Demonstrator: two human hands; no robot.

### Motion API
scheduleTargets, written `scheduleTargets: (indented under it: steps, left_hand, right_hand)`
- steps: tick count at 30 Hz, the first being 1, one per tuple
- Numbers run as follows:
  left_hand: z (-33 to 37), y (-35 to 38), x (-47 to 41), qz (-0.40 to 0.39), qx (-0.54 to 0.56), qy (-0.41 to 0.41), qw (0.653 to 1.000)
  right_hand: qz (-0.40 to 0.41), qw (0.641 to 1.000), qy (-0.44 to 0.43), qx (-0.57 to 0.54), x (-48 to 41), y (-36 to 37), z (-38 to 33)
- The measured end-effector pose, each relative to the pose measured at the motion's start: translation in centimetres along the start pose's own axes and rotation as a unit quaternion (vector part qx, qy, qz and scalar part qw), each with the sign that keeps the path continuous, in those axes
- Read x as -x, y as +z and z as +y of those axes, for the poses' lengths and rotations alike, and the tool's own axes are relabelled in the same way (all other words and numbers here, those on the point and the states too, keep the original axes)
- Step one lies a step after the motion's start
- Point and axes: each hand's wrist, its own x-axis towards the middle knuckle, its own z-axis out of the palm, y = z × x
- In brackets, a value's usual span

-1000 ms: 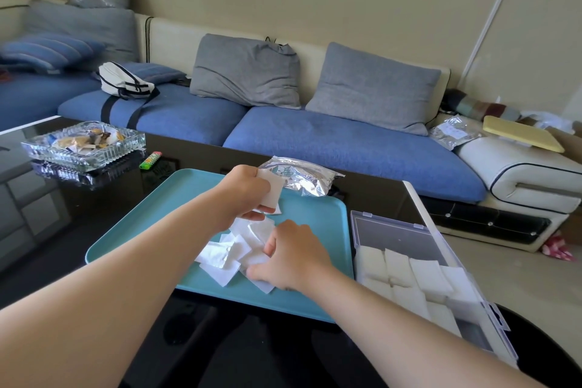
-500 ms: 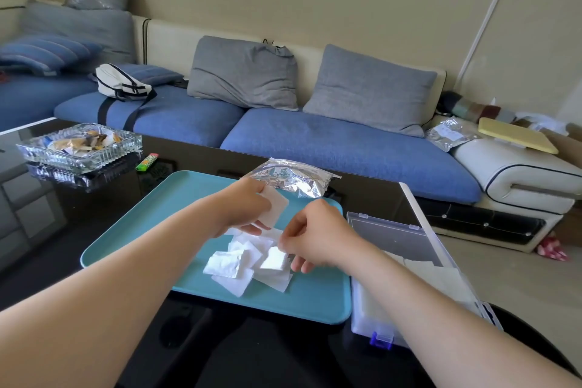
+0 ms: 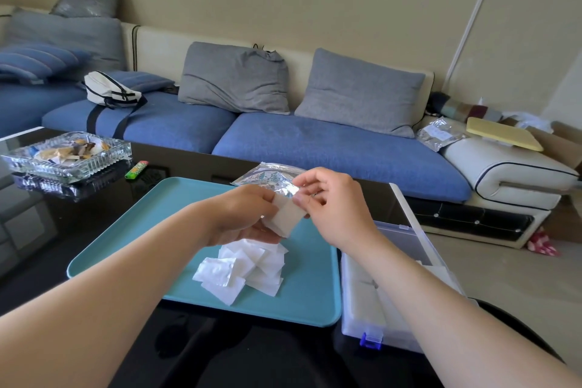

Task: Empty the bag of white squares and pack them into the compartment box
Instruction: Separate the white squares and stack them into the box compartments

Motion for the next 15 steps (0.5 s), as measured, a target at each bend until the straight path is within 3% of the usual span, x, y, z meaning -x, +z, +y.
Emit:
scheduleTargets:
  steps: [11,15]
  left_hand:
    - [1.6,1.8,1.5,-0.042,0.196,0.006,0.980]
    - [1.6,2.1,1.3,-0.047,0.166,0.023,0.985]
  right_hand:
    - [0.084,0.996,-0.041,0.004,0.1,-0.3,-0.4]
    - [0.057,0.994,-0.083,0.035,0.3,0.2,-0.6]
